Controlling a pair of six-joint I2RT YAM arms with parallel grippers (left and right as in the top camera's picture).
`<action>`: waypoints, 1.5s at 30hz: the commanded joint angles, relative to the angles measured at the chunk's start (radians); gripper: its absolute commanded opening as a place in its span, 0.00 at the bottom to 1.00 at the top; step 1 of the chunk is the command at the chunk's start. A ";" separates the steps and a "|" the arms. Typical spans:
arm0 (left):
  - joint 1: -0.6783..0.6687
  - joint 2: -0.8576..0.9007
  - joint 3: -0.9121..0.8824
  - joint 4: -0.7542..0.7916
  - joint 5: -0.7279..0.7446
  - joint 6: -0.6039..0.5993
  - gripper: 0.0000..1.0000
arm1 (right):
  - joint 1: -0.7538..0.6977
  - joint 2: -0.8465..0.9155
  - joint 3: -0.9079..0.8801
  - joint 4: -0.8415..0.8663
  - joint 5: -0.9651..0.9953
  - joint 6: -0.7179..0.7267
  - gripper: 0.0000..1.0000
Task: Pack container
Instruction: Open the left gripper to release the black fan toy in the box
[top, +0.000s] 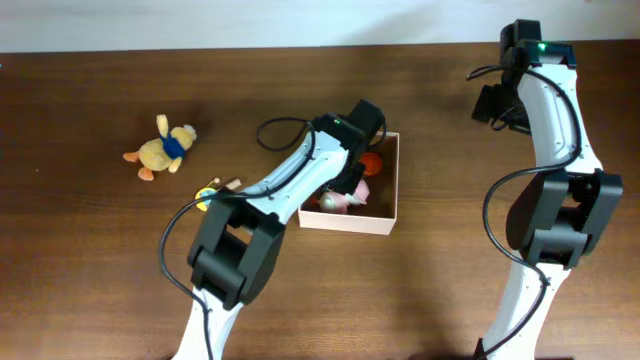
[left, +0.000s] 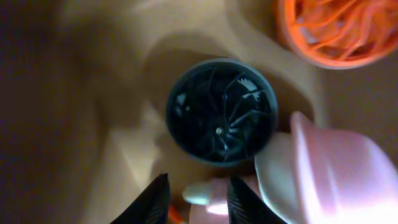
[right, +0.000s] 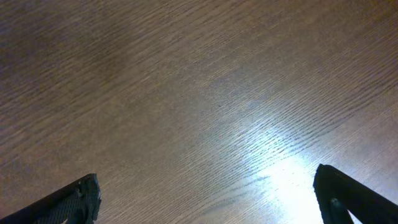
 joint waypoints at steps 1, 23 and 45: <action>0.008 0.024 -0.007 0.009 0.008 -0.002 0.32 | -0.003 0.002 0.001 0.000 0.002 0.016 0.99; 0.008 0.031 -0.007 0.115 0.008 -0.002 0.28 | -0.003 0.002 0.001 0.001 0.002 0.016 0.99; 0.008 -0.154 0.145 0.014 -0.017 0.018 0.49 | -0.003 0.002 0.001 0.001 0.002 0.016 0.99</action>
